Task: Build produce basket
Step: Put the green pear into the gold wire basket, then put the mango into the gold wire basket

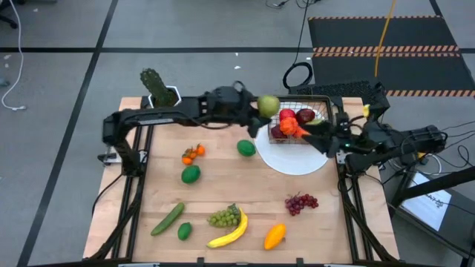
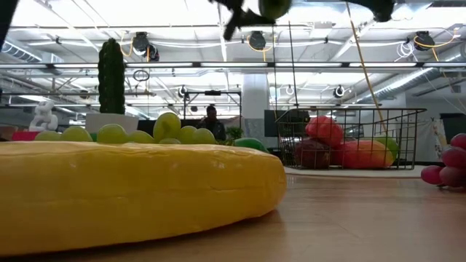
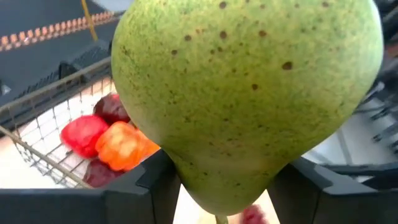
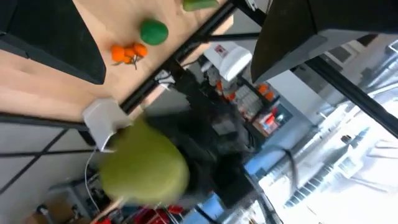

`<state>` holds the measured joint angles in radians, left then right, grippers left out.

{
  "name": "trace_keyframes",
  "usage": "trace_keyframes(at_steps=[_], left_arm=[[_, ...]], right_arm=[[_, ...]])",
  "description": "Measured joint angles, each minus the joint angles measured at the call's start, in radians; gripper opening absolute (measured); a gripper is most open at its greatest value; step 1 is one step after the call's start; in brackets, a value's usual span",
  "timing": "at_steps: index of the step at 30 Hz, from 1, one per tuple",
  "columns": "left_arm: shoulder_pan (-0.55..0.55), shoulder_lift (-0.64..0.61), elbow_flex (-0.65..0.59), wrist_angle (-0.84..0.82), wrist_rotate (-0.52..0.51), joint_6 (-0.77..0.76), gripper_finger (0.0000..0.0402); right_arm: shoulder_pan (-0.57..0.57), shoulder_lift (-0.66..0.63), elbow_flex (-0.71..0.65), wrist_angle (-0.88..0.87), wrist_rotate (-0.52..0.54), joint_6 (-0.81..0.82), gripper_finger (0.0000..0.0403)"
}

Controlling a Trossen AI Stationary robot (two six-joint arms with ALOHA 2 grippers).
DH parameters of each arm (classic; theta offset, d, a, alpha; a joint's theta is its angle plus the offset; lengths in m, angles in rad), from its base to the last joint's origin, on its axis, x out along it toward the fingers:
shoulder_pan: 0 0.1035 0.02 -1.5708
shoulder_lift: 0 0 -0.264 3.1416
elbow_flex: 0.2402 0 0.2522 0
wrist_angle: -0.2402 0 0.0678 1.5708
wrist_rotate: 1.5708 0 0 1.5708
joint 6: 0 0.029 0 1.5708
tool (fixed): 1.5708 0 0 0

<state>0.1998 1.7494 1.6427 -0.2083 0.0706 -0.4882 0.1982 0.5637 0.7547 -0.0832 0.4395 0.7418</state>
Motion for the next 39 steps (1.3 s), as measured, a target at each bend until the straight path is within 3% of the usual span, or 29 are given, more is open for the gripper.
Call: trace_keyframes(at_steps=[8,16,20,27,39], left_arm=[[0.027,0.279,0.233,0.012,-0.064,0.161,0.0202],[0.103,0.511,0.381,0.01,-0.041,-0.196,0.0202],[0.127,0.543,0.382,-0.01,-0.002,-0.292,0.0202],[0.152,0.539,0.383,-0.1,0.041,-0.255,0.0209],[0.158,0.487,0.383,-0.153,0.055,-0.166,0.0334]], right_arm=[[-0.002,-0.149,0.001,-0.154,0.033,-0.045,0.0394],[-0.002,-0.166,0.001,-0.158,0.028,-0.05,0.0394],[-0.002,-0.166,0.001,-0.162,0.012,-0.055,0.0394],[-0.002,-0.166,0.001,-0.169,0.016,-0.103,0.0394],[-0.002,-0.161,0.001,-0.176,0.162,-0.013,0.0394]])
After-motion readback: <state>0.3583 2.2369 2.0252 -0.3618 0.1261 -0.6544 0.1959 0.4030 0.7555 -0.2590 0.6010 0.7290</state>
